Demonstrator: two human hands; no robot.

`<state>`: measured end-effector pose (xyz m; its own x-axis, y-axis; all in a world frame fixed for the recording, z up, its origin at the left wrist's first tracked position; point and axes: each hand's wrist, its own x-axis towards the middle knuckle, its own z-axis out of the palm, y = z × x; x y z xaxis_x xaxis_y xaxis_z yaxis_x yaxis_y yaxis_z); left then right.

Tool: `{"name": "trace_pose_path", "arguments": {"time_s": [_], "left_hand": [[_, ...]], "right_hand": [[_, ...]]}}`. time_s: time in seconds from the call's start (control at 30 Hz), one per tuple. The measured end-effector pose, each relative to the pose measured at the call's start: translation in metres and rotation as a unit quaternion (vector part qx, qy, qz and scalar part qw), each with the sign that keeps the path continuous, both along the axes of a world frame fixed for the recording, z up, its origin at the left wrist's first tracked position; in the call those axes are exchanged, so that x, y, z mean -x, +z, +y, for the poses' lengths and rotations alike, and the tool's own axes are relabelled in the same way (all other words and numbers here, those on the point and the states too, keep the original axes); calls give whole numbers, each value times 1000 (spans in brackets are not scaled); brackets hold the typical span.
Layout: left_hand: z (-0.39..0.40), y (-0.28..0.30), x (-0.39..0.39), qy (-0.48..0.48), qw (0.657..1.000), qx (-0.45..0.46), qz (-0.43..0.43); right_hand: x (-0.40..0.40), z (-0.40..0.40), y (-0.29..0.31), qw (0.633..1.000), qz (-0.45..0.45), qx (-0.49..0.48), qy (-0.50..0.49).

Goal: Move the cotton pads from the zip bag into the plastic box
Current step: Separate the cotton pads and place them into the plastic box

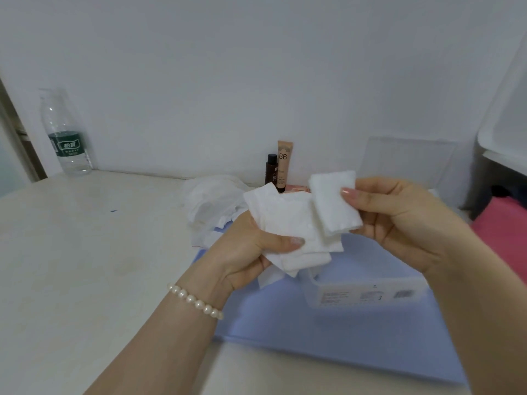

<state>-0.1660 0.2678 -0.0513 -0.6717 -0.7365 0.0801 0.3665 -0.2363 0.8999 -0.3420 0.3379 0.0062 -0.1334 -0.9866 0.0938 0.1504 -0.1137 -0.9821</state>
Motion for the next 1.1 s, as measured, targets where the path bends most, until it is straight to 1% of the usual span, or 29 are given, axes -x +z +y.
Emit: {"name": "trace_pose_path", "arguments": {"time_s": [0.03, 0.13, 0.2, 0.3, 0.4, 0.47, 0.63, 0.8, 0.9, 1.0, 1.1], "left_hand": [[-1, -1, 0, -6, 1000, 1, -4], [0, -1, -2, -44, 998, 25, -33], [2, 0, -2, -79, 995, 42, -50], [6, 0, -2, -120, 990, 46, -62], [5, -1, -3, -134, 987, 42, -75], [4, -2, -4, -143, 985, 47, -83], [4, -2, -4, -147, 982, 53, -104], [4, -3, -4, -145, 981, 51, -116], [5, -2, -4, -144, 982, 47, -111], [6, -1, -3, -140, 986, 34, -86], [5, -1, -4, -139, 988, 19, -61]], "right_hand": [[-4, -1, -2, 1000, 21, 12, -3], [-13, 1, -4, 989, 140, 51, -25], [-18, 3, -3, 979, 189, 66, -25], [-24, 6, -1, 975, 212, 66, -16], [-26, 6, -1, 974, 219, 58, -10], [-25, 5, -2, 969, 239, 52, -13], [-27, 3, -6, 956, 291, 45, -4], [-26, -1, -11, 946, 319, 59, -30], [-27, -3, -14, 930, 358, 62, -50], [-28, -4, -15, 906, 413, 67, -69], [-28, -2, -13, 887, 446, 77, -88]]}}
